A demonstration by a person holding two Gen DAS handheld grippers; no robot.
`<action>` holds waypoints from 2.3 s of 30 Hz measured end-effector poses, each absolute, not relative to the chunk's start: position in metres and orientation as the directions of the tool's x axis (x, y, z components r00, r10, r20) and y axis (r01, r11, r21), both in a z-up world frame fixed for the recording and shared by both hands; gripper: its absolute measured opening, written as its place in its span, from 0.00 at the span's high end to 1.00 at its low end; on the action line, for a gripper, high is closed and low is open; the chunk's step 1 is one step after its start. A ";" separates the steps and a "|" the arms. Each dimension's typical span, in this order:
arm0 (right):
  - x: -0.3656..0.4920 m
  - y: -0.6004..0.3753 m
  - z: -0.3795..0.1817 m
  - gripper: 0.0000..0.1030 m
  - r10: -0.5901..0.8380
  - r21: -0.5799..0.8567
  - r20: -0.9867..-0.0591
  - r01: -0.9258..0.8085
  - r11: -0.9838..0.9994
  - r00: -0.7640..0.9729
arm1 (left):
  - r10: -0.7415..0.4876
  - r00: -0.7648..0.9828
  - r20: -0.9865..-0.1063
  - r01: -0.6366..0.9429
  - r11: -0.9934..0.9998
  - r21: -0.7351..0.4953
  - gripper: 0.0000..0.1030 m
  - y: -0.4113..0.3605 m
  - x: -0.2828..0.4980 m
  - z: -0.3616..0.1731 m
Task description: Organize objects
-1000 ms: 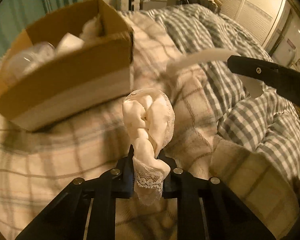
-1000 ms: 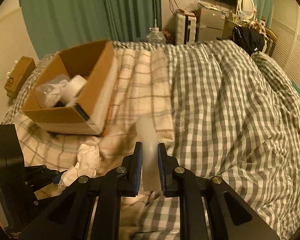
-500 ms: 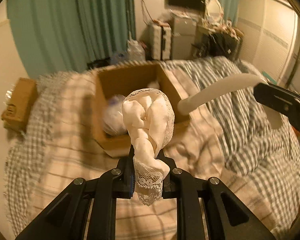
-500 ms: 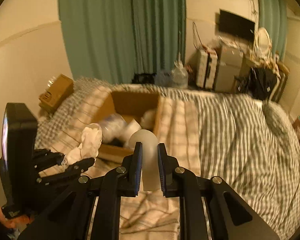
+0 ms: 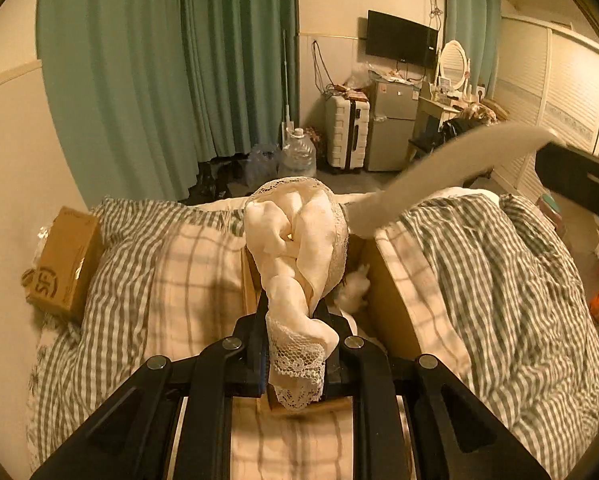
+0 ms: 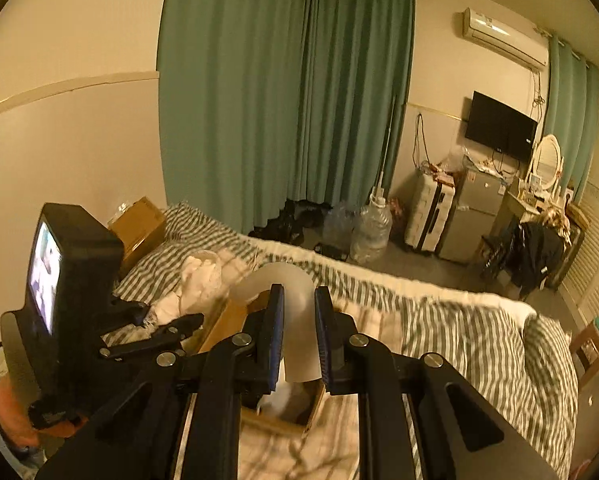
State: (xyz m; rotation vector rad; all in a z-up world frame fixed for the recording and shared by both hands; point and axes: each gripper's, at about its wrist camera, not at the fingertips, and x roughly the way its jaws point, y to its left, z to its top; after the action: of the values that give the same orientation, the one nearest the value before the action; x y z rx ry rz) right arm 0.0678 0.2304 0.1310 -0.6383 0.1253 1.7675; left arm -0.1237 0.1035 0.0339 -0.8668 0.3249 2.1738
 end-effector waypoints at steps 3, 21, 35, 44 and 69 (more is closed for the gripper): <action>0.062 0.258 0.127 0.86 0.865 -0.249 -0.478 -0.921 -0.301 -0.153 | 0.558 -0.474 -0.681 -0.739 -0.673 -0.038 0.83 0.121 -0.140 0.020; 0.101 0.396 -0.020 0.86 0.730 -0.101 -0.672 -0.961 -0.257 -0.124 | 0.457 -0.421 -0.784 -0.723 -0.691 -0.015 0.82 0.177 -0.194 -0.091; 0.122 0.355 0.028 0.36 0.773 -0.078 -0.625 -0.978 -0.196 -0.105 | 0.514 -0.444 -0.734 -0.710 -0.701 -0.062 0.19 0.156 -0.172 -0.036; 0.117 0.287 0.108 0.09 0.859 -0.110 -0.505 -0.980 -0.164 -0.087 | 0.569 -0.535 -0.624 -0.683 -0.726 -0.077 0.03 0.108 -0.147 0.039; 0.139 0.198 0.055 0.00 0.895 -0.129 -0.445 -0.991 -0.043 0.019 | 0.569 -0.627 -0.532 -0.637 -0.768 -0.071 0.00 0.026 -0.067 0.014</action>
State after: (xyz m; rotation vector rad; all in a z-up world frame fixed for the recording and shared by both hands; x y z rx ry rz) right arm 0.1393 0.1977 0.0554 -0.4703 0.2549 1.5503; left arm -0.0672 0.0264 0.0143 -0.7116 0.1618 2.3476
